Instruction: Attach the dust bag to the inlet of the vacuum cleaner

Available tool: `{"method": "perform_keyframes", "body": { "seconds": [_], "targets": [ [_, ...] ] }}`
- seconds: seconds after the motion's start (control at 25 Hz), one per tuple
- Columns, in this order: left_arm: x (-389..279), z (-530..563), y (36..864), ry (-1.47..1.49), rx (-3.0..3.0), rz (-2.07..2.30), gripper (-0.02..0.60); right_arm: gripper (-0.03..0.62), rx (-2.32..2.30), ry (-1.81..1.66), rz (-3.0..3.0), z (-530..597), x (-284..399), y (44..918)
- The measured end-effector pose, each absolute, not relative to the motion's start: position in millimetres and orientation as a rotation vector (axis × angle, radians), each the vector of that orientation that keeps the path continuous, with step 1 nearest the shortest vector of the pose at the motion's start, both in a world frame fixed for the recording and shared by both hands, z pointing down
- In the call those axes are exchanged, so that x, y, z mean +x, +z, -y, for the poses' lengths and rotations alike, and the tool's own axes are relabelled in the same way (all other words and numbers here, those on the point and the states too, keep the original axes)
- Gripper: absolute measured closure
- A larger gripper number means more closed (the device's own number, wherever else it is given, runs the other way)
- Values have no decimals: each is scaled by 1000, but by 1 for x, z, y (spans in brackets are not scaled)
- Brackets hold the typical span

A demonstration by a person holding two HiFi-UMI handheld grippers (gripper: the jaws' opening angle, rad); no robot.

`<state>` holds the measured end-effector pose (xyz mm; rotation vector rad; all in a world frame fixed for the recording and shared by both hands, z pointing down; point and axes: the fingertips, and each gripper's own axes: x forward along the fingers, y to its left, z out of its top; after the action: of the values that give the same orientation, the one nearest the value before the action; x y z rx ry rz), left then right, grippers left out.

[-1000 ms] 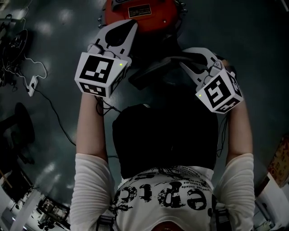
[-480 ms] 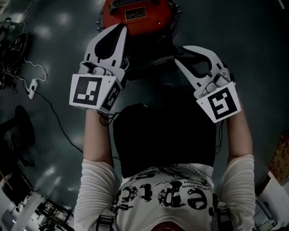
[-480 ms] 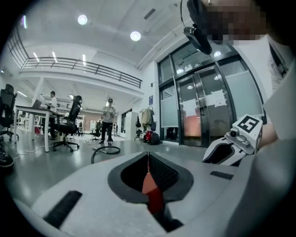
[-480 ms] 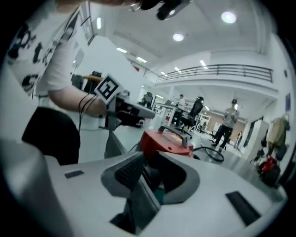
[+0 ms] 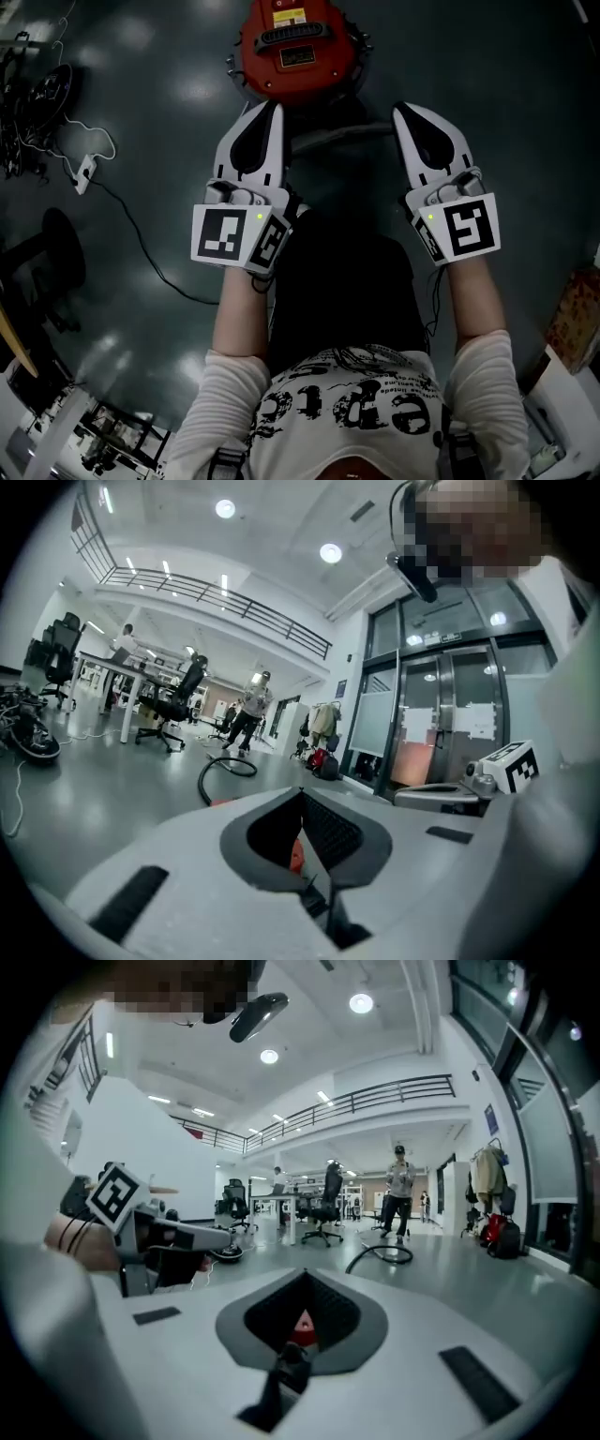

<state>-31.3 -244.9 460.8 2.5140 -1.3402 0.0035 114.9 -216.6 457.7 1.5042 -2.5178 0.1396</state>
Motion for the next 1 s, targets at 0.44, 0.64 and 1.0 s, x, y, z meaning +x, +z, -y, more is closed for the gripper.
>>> {"method": "perform_keyframes", "body": {
  "seconds": [0.44, 0.64, 1.0],
  "targets": [
    [-41, 154, 181, 95, 2565, 1402, 578, 592, 1669, 89, 2565, 143, 119, 165],
    [-38, 106, 59, 29, 2610, 1326, 578, 592, 1593, 14, 2603, 106, 99, 44],
    [-43, 53, -43, -59, 2774, 1315, 578, 592, 1669, -95, 2585, 50, 99, -50]
  ]
}}
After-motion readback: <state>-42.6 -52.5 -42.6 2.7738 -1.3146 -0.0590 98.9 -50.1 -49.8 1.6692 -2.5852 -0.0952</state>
